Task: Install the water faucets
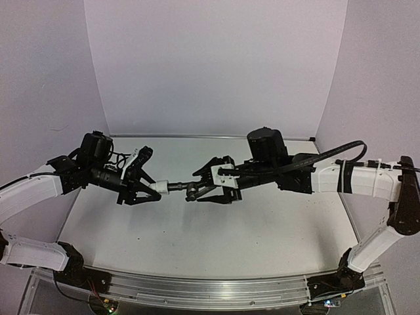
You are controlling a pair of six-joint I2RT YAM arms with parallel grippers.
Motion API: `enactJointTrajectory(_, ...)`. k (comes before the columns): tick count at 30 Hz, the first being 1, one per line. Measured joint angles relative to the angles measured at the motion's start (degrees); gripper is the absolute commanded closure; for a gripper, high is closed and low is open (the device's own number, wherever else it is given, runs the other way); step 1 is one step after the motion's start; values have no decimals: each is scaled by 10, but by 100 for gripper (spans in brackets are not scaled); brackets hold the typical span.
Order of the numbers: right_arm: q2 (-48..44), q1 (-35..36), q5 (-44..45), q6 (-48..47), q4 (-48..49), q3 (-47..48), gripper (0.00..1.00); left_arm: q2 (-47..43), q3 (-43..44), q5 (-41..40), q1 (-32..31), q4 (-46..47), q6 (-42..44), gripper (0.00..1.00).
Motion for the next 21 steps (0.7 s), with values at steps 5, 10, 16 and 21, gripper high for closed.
enactJointTrajectory(5, 30, -1, -22, 83, 12, 27, 58, 0, 4, -3, 2, -4, 2, 100)
enactJointTrajectory(10, 58, -9, -41, 248, 25, 49, 84, -9, 5, -26, 4, -9, 11, 100)
enactJointTrajectory(16, 116, -41, -151, 560, 92, 62, 100, -22, 5, -69, 3, -23, 26, 100)
enactJointTrajectory(21, 189, -75, -253, 868, 142, 116, 70, -33, 5, -119, 6, -15, 24, 100)
